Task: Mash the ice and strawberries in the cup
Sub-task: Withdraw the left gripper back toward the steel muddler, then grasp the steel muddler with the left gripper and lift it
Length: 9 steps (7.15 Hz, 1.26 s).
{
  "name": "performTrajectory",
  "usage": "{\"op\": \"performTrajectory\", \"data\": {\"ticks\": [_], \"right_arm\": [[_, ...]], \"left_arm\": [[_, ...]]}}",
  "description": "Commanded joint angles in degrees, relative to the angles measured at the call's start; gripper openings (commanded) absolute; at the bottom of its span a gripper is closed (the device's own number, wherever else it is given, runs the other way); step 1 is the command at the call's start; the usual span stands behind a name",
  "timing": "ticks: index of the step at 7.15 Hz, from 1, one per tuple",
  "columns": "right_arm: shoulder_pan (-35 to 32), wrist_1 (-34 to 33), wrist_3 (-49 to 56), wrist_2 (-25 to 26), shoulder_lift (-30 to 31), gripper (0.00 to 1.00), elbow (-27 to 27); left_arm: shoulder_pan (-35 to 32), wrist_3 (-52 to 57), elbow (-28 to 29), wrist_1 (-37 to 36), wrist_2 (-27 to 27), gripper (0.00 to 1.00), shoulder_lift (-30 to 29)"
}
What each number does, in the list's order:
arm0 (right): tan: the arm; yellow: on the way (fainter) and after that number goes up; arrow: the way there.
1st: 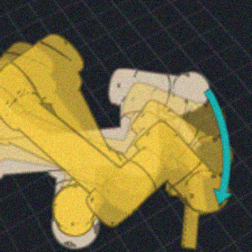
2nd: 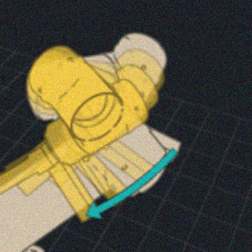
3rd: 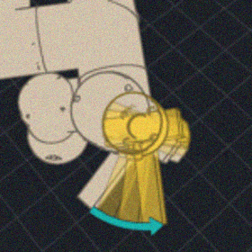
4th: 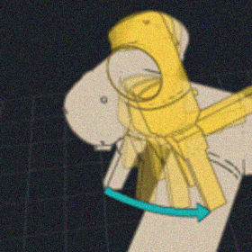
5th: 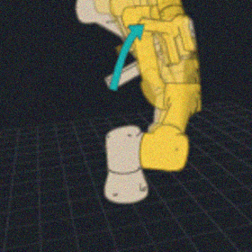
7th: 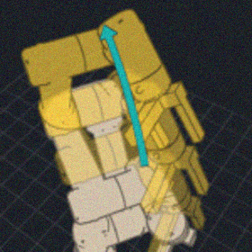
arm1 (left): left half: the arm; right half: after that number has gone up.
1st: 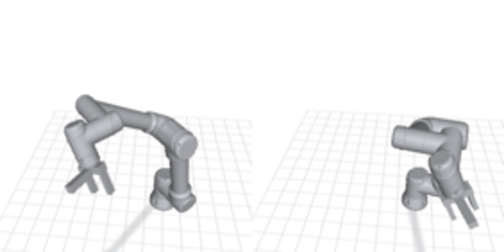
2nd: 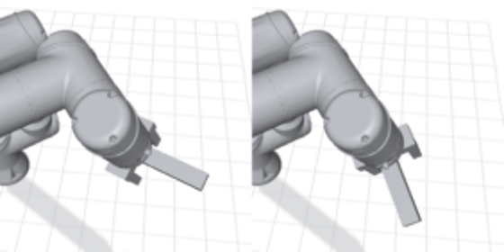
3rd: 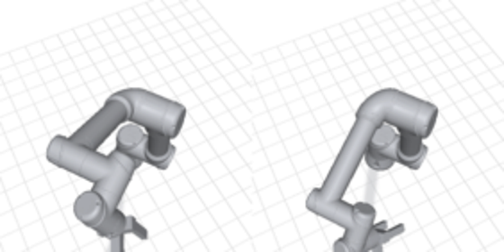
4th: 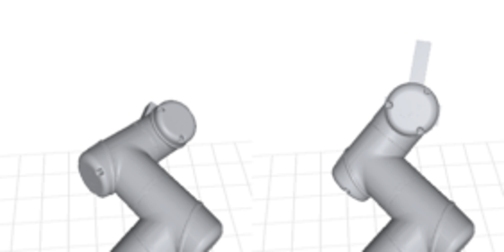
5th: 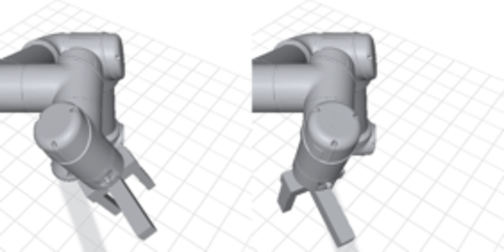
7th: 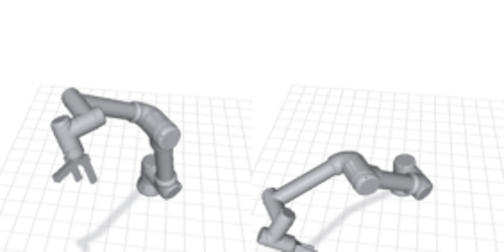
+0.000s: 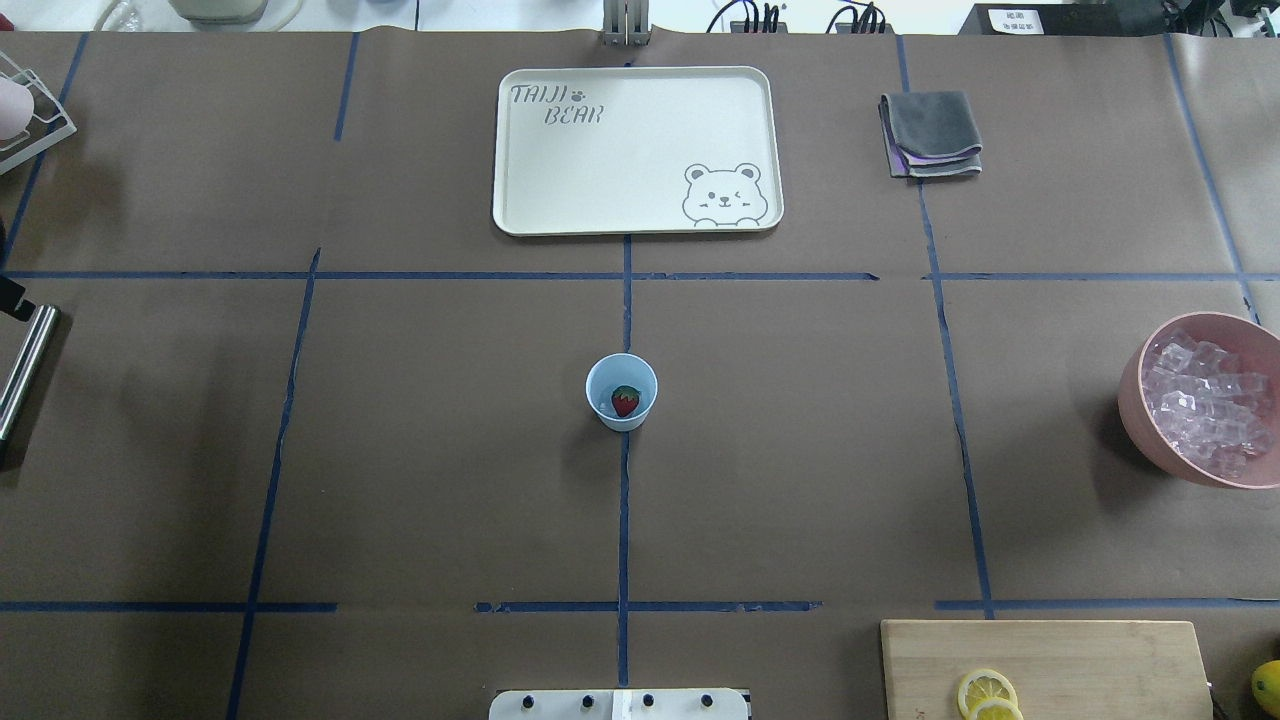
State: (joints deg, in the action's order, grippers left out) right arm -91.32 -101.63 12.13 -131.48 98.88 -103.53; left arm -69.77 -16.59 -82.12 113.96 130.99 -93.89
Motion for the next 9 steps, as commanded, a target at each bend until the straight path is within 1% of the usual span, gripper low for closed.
{"op": "performTrajectory", "data": {"ticks": [1,3,5,6,7,8,9], "right_arm": [[0.0,0.03,0.0,0.0,0.0,1.0,0.0],[0.0,0.03,0.09,0.0,0.18,1.0,0.0],[0.0,0.03,0.0,0.0,0.18,1.0,0.09],[0.0,-0.06,0.0,0.0,0.18,1.0,0.09],[0.0,0.03,0.0,0.0,0.18,1.0,0.09],[0.0,0.03,0.09,0.0,0.18,1.0,0.0],[0.0,0.03,0.09,0.0,0.18,1.0,0.0]], "left_arm": [[1.64,-4.59,4.33,6.79,-0.11,0.96,-0.15],[4.09,-7.39,4.51,6.98,-0.12,0.96,-0.15],[5.42,-7.41,5.3,6.98,-0.55,0.96,-0.15],[5.86,-7.49,5.48,6.98,-2.64,0.93,-0.15],[5.87,-7.41,5.74,6.98,-2.75,0.81,-0.15],[5.87,-8.02,5.74,6.98,-2.67,0.48,-0.06],[5.87,-7.5,5.57,6.98,-2.75,0.07,-0.32]]}}
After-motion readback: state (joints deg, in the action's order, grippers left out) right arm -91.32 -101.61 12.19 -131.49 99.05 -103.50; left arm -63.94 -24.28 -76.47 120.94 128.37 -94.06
